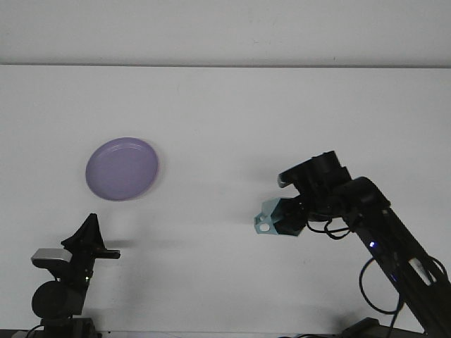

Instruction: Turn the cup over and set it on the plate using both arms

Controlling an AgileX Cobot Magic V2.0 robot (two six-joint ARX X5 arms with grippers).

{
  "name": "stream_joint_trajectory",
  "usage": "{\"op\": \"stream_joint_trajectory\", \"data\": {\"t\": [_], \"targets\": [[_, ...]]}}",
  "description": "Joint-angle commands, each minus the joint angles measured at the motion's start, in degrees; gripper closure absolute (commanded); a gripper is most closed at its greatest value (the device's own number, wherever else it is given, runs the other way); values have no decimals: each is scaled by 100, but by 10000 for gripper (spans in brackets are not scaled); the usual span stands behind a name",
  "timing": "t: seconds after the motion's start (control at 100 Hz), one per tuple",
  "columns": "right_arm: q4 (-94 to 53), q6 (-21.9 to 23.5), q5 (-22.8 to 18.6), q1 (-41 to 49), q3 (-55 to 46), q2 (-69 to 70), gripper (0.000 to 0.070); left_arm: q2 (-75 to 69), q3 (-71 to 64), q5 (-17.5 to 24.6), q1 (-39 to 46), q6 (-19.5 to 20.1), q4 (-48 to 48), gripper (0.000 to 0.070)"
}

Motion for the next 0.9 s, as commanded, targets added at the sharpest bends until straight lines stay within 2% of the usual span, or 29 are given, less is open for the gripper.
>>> {"op": "stream_joint_trajectory", "data": {"t": [0.0,0.18,0.36,0.89], "targets": [[-155,-118,120,313,354,372,693,-7,-87,-28,4,-9,52,687],[-592,-210,437,990,1132,1366,693,-7,-87,-28,4,-7,50,687],[-850,-308,437,1355,1676,2236,693,-7,-87,-28,4,-11,48,687],[-514,-328,229,1596,1740,3128,693,-7,-87,-28,4,-9,48,687]]}}
